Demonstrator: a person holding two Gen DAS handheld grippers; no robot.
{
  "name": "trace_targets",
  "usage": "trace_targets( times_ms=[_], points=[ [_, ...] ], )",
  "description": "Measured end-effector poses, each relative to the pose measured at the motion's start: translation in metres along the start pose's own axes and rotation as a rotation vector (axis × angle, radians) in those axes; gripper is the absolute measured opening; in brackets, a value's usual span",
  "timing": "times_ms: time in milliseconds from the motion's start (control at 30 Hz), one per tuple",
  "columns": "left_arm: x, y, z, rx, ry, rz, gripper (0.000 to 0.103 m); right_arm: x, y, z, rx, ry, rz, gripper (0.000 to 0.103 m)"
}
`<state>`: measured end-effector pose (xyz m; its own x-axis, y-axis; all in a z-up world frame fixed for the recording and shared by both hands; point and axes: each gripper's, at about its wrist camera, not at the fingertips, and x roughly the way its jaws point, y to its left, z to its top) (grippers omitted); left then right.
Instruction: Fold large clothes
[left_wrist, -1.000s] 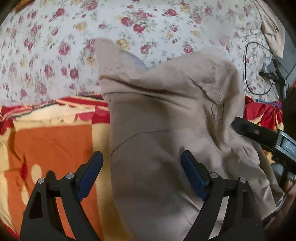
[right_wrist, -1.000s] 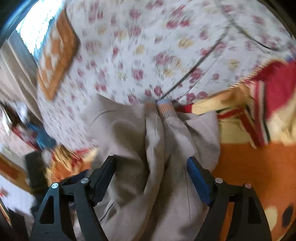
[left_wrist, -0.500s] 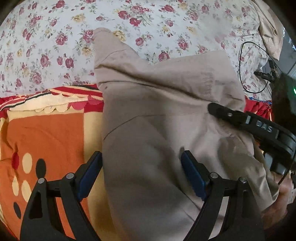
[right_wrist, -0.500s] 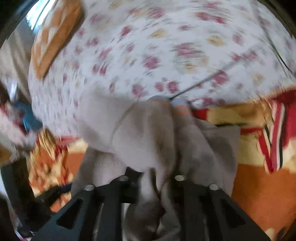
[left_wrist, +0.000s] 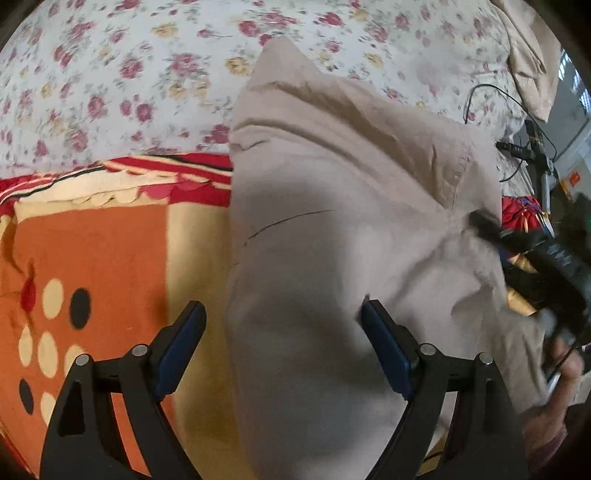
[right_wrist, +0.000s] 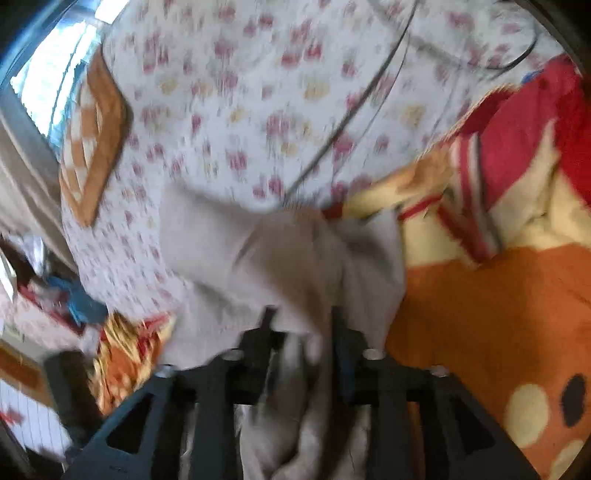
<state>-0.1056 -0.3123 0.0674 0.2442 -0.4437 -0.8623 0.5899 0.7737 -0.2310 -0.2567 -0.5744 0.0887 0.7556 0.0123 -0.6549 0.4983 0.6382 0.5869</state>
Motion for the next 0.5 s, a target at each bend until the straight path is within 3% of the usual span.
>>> trace_targets(
  times_ms=[67,133,233,333,433,500],
  points=[
    [-0.002,0.005,-0.002,-0.011,-0.003,-0.001,0.087,-0.021,0.011,0.005,-0.052,-0.056,-0.006,0.044],
    [0.0,0.006,-0.004,-0.02,0.002,-0.007,0.087,-0.03,0.033,0.008,-0.141,-0.053,0.065,0.044],
    [0.003,0.003,-0.008,-0.012,0.008,-0.015,0.087,-0.021,0.084,0.0,-0.355,0.041,0.158,0.044],
    [0.005,-0.002,-0.012,0.006,0.015,-0.02,0.087,0.013,0.118,-0.004,-0.503,0.115,0.105,0.042],
    [0.008,-0.002,-0.016,0.003,0.02,-0.028,0.087,0.058,0.101,0.017,-0.451,0.132,-0.052,0.041],
    [0.011,0.0,-0.018,-0.004,0.027,-0.047,0.088,0.083,0.059,0.034,-0.278,0.139,-0.1,0.033]
  ],
)
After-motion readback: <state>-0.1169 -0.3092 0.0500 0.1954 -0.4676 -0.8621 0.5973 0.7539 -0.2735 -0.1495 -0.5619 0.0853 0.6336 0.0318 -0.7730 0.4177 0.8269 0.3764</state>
